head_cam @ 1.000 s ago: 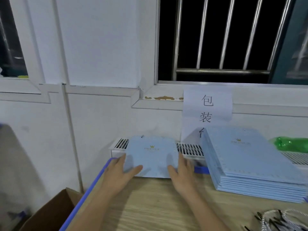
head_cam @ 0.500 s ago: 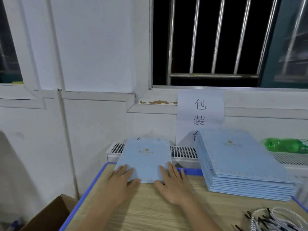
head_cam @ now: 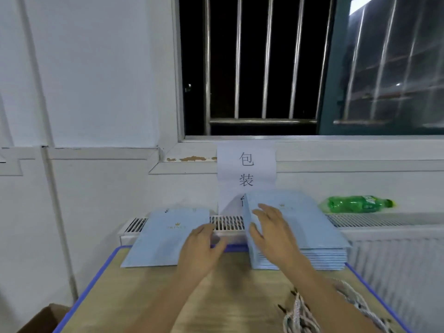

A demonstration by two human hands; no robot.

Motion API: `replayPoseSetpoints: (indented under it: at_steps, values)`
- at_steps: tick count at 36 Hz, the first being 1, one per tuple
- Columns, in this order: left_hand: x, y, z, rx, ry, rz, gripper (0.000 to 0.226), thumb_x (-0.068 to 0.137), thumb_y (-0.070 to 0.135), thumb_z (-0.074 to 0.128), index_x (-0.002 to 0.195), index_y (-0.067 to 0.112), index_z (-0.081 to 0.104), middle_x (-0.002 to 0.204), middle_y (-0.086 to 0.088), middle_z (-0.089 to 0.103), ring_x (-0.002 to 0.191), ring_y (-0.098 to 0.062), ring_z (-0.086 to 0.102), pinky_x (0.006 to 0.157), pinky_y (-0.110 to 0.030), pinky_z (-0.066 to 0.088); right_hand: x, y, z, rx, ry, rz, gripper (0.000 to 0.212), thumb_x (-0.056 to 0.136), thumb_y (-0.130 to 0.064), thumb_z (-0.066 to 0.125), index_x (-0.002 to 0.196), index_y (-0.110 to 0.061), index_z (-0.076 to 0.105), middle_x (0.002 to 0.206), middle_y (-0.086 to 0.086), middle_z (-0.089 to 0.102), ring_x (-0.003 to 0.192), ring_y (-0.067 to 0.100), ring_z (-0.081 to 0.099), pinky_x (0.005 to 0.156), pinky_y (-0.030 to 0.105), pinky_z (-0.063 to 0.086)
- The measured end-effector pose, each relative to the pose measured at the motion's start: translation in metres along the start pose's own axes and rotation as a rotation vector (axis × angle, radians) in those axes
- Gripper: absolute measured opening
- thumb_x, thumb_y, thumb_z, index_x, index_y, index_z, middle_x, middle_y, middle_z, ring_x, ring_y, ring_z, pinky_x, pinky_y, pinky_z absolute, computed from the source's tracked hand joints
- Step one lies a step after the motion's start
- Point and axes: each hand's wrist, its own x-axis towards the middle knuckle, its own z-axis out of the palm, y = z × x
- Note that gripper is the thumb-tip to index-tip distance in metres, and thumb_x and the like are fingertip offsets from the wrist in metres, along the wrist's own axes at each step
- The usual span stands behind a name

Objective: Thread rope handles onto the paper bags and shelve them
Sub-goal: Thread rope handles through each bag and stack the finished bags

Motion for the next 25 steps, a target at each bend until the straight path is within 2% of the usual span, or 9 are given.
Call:
replayPoseSetpoints:
  at_steps: [2, 3, 6, 8, 12, 16, 18, 22, 25]
  values:
    - [0.007, 0.031, 0.014, -0.050, -0.040, 0.020, 0.044, 0.093, 0.041, 0.051, 0.128, 0.014, 0.053, 0.131, -0.002, 0.053, 0.116, -0.019, 0.052, 0.092, -0.027, 0.039, -0.007, 0.036, -0.016, -0.061, 0.053, 0.150, 0.038, 0.073, -0.024, 0.056, 0.094, 0.005, 0.069, 0.101, 0.023, 0.068, 0.092, 0.042, 0.065, 0.077, 0.049, 0.054]
    - [0.008, 0.047, 0.020, -0.064, -0.075, 0.019, 0.043, 0.094, 0.039, 0.051, 0.128, 0.012, 0.053, 0.130, -0.002, 0.052, 0.117, -0.020, 0.051, 0.092, -0.027, 0.038, -0.013, 0.053, -0.024, -0.093, 0.021, 0.229, 0.038, 0.073, -0.023, 0.058, 0.096, 0.006, 0.068, 0.101, 0.024, 0.066, 0.093, 0.044, 0.064, 0.079, 0.050, 0.053]
    - [0.011, 0.078, 0.047, -0.073, -0.157, 0.025, 0.052, 0.091, 0.045, 0.048, 0.128, 0.009, 0.051, 0.125, -0.006, 0.054, 0.119, -0.025, 0.051, 0.093, -0.031, 0.039, -0.035, 0.091, -0.047, -0.240, -0.093, 0.489, 0.052, 0.091, -0.033, 0.052, 0.129, 0.003, 0.048, 0.134, 0.022, 0.047, 0.125, 0.038, 0.040, 0.104, 0.043, 0.031]
    - [0.011, 0.090, 0.061, -0.038, -0.222, -0.063, 0.063, 0.091, 0.047, 0.048, 0.135, 0.003, 0.037, 0.133, -0.011, 0.046, 0.123, -0.029, 0.046, 0.099, -0.035, 0.037, -0.046, 0.111, -0.057, -0.182, -0.174, 0.657, 0.060, 0.095, -0.042, 0.043, 0.137, 0.000, 0.036, 0.142, 0.020, 0.036, 0.132, 0.034, 0.031, 0.108, 0.039, 0.024]
    - [0.008, 0.099, 0.077, 0.016, -0.333, -0.208, 0.091, 0.093, 0.053, 0.043, 0.147, -0.006, 0.001, 0.155, -0.017, 0.015, 0.141, -0.032, 0.020, 0.113, -0.042, 0.019, -0.055, 0.126, -0.056, -0.140, -0.485, 0.619, 0.076, 0.081, -0.070, 0.020, 0.130, -0.018, 0.047, 0.120, 0.012, 0.049, 0.119, 0.031, 0.043, 0.100, 0.039, 0.030]
    - [0.011, 0.103, 0.078, -0.074, -0.331, -0.285, 0.086, 0.094, 0.047, 0.042, 0.147, -0.006, 0.000, 0.157, -0.022, 0.000, 0.145, -0.034, 0.004, 0.117, -0.046, 0.012, -0.056, 0.117, -0.058, -0.036, -0.381, 0.616, 0.046, 0.098, -0.047, 0.026, 0.081, -0.011, 0.049, 0.082, 0.004, 0.047, 0.099, 0.022, 0.048, 0.103, 0.035, 0.028]
    - [0.013, 0.105, 0.075, -0.159, -0.307, -0.318, 0.084, 0.094, 0.044, 0.043, 0.148, -0.004, 0.001, 0.157, -0.021, -0.005, 0.145, -0.034, 0.002, 0.117, -0.045, 0.013, -0.052, 0.111, -0.058, -0.006, -0.315, 0.630, 0.054, 0.100, -0.045, 0.023, 0.061, -0.014, 0.043, 0.070, 0.001, 0.043, 0.094, 0.019, 0.047, 0.107, 0.037, 0.026]
    - [0.010, 0.106, 0.068, -0.350, -0.227, -0.335, 0.078, 0.093, 0.035, 0.048, 0.145, -0.008, 0.010, 0.153, -0.022, 0.013, 0.142, -0.035, 0.018, 0.114, -0.046, 0.022, -0.049, 0.098, -0.065, 0.087, -0.214, 0.714, 0.060, 0.102, -0.044, 0.020, 0.066, -0.007, 0.051, 0.073, 0.007, 0.051, 0.089, 0.020, 0.049, 0.108, 0.038, 0.023]
    - [0.008, 0.102, 0.066, -0.486, -0.107, -0.338, 0.061, 0.090, 0.023, 0.050, 0.127, -0.023, 0.034, 0.130, -0.038, 0.041, 0.120, -0.049, 0.044, 0.097, -0.054, 0.041, -0.054, 0.088, -0.066, 0.274, 0.028, 0.725, 0.051, 0.101, -0.040, 0.034, 0.073, -0.003, 0.055, 0.070, 0.011, 0.055, 0.078, 0.024, 0.054, 0.106, 0.041, 0.031]
